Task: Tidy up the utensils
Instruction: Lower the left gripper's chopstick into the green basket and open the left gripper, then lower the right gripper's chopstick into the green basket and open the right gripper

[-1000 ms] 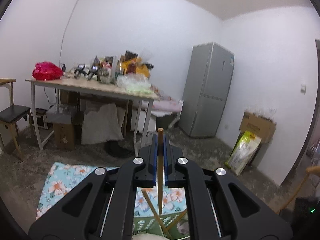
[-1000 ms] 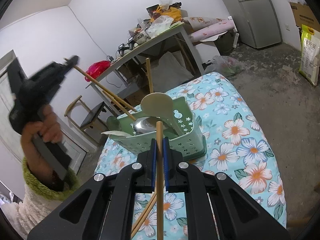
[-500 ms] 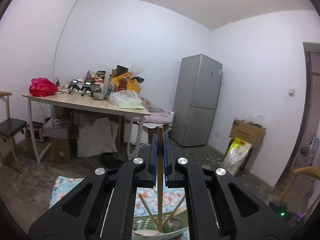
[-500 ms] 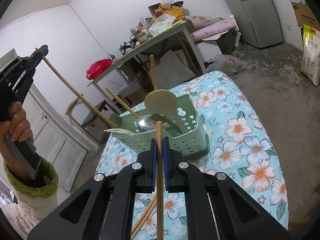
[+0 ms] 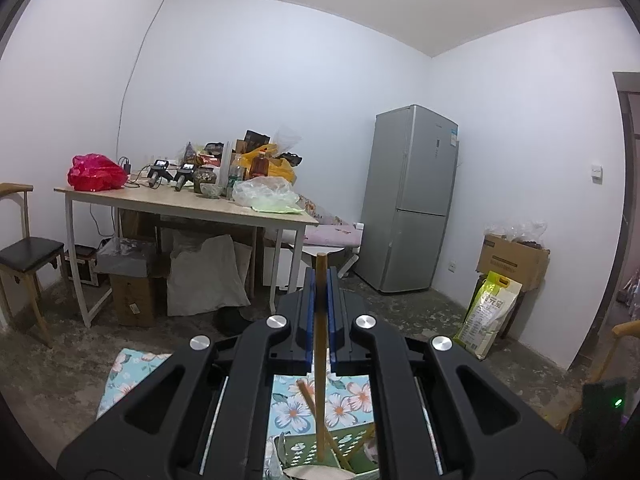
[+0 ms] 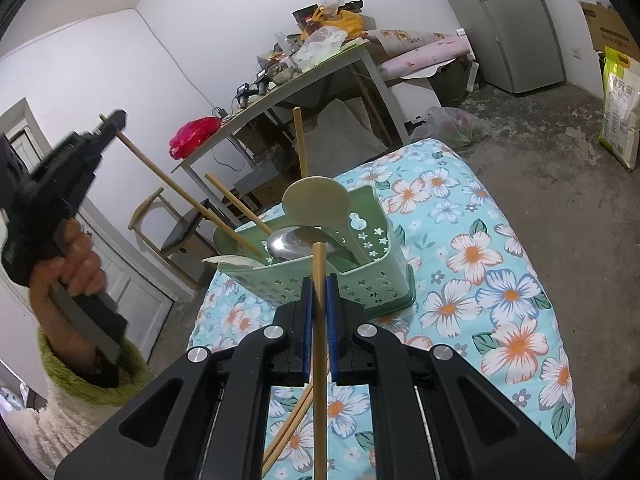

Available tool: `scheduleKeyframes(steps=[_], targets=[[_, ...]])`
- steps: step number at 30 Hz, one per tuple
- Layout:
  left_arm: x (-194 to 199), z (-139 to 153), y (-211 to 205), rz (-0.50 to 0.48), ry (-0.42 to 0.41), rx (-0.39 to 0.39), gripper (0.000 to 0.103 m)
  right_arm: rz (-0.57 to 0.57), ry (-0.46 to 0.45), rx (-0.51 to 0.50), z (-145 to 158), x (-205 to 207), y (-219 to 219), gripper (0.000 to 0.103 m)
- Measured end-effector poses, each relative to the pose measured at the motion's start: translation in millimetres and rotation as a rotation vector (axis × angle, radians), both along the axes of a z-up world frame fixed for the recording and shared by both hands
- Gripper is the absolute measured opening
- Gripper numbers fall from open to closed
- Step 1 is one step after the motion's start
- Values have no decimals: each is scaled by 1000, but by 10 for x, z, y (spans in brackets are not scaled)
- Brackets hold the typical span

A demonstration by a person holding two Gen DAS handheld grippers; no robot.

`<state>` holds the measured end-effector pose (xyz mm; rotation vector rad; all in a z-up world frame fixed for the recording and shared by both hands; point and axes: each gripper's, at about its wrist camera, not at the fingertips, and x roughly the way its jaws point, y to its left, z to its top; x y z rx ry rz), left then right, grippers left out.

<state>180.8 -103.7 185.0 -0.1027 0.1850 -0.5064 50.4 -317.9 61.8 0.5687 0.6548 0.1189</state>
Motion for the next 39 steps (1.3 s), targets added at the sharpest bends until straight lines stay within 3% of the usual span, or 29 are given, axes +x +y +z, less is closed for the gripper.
scheduleKeyframes(steps=[3,16,25,39], targets=[[32,-112,26,7,25,-2,6,-2,4,-2,-5,-4,-6,7],[-213,-144,319,39,17,-13,31,-9,1,-6,3,-18,-1,7],[-370,-399,629,90,109,6,44,-5,-15,-1,44,-39,10,7],[-571,-1135,776,107,300,81,48,6,-38,-8,107,-41,60,7]])
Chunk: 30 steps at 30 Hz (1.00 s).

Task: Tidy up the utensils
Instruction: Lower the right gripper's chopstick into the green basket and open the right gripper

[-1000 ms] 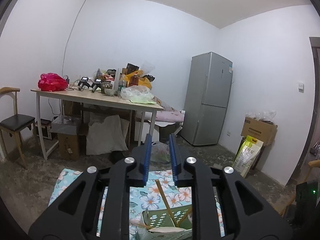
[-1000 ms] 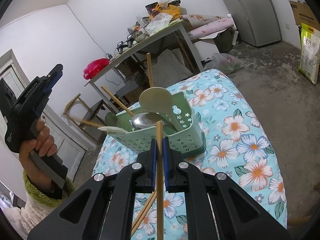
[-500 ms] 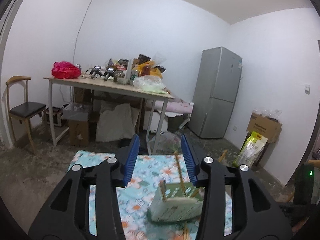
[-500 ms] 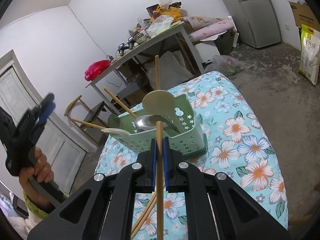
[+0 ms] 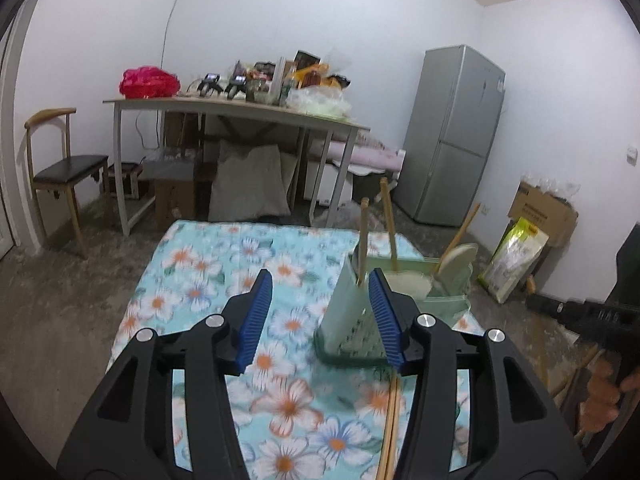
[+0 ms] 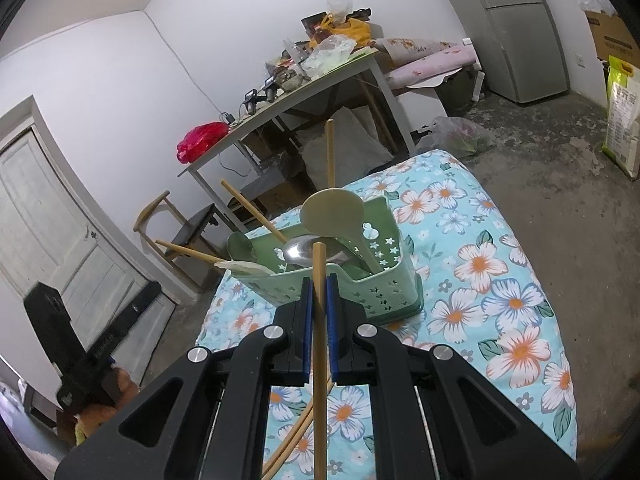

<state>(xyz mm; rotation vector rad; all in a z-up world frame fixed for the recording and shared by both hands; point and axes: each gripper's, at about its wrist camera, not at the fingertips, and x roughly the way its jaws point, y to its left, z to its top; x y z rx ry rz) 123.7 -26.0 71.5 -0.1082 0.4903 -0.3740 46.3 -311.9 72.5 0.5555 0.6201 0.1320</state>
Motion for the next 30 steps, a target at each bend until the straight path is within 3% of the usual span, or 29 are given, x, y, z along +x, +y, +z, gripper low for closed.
scheduleKeyframes(steps=[14,30], targets=[[-14,-47,17,20,28,23,50,5,-8,-1,32,12,28,7],[-22,-121,14,28,42,22,50,39,-90,-3,290,35,20,7]])
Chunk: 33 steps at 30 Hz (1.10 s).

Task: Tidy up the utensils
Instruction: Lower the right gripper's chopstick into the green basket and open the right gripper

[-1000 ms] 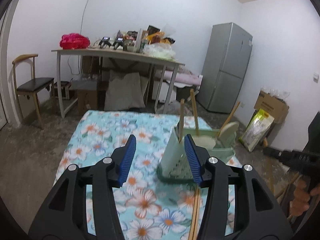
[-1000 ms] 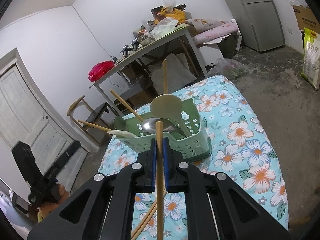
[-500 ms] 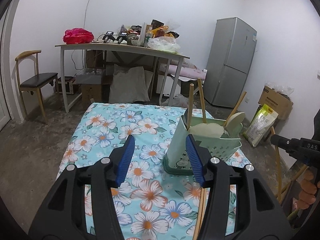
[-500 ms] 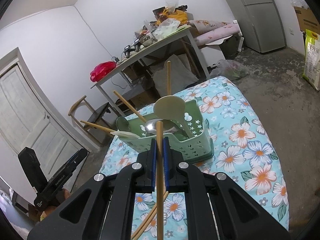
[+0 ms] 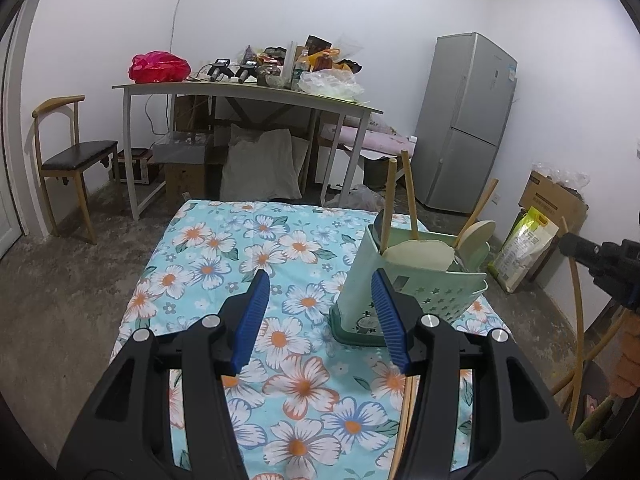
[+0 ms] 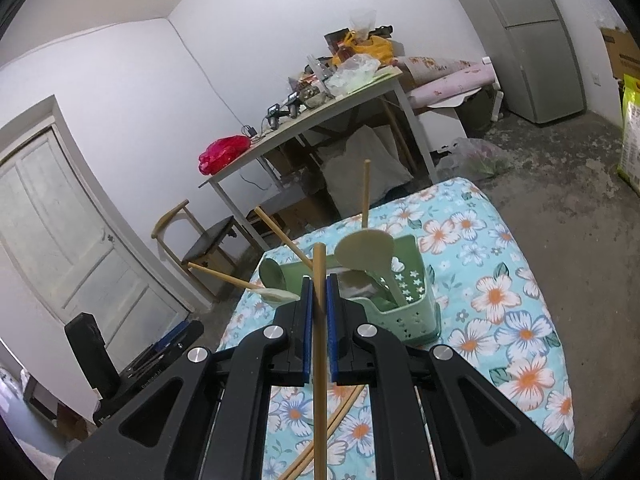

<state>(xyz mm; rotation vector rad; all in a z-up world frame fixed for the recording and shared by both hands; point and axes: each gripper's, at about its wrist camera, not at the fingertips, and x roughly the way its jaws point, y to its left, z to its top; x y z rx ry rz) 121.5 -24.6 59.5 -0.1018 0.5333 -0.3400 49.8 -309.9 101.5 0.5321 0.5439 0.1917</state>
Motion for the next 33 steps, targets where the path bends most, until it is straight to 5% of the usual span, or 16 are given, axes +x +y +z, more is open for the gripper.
scheduleKeyframes(steps=[16,33], targets=[[-15,-83,53,17,6,-2,50,29,-113,6,277,169,-26,7],[-4,-79,325,93,13,-14,50,128,-545,153,1262,755,-40,7]])
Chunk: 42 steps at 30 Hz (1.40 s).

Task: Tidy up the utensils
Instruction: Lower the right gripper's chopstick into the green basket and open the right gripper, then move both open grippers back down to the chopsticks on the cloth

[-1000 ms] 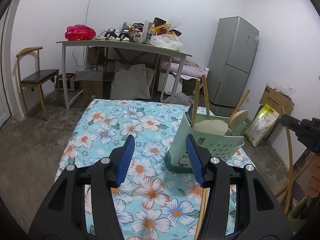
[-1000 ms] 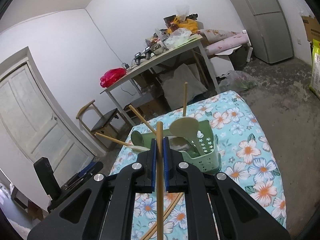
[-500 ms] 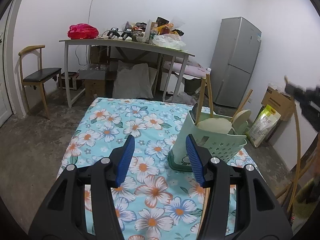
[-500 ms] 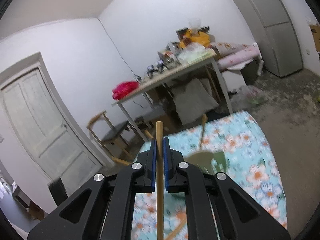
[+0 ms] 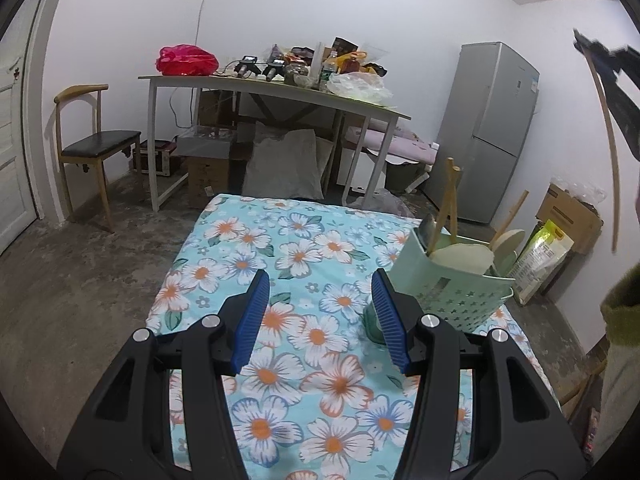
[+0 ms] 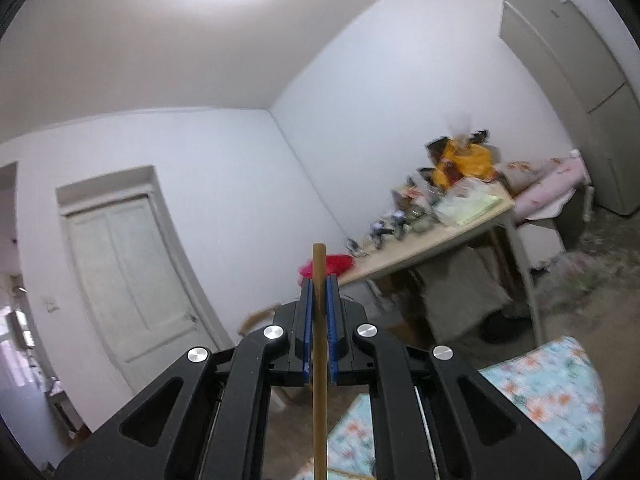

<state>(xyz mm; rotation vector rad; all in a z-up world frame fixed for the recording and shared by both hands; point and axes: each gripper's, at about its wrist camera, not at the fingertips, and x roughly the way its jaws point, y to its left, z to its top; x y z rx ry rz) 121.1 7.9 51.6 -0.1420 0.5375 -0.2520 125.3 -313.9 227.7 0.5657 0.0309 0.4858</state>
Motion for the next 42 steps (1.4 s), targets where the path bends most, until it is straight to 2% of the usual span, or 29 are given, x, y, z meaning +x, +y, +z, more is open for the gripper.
scheduleKeyframes(steps=[7,13,20,24,32,35,37,42], targets=[[41,16,152,36,4,1,50,12,-45,-51,-88,367,281,7],[83,21,296,68,8,0,50,-7,-44,-128,-231,603,457,7],[101,0,329,72,19,-9,50,-37,8,-315,-510,707,684,8],[94,4,302,62,18,-11,50,-49,21,-331,-527,640,667,10],[73,22,287,55,10,-14,50,-73,14,-286,-363,443,504,31],[54,30,270,52,7,-10,50,-79,25,-260,-321,244,428,38],[52,32,263,50,7,-9,50,-74,41,-251,-321,93,399,40],[37,19,238,44,12,-7,50,-67,114,-241,-467,-370,328,45]])
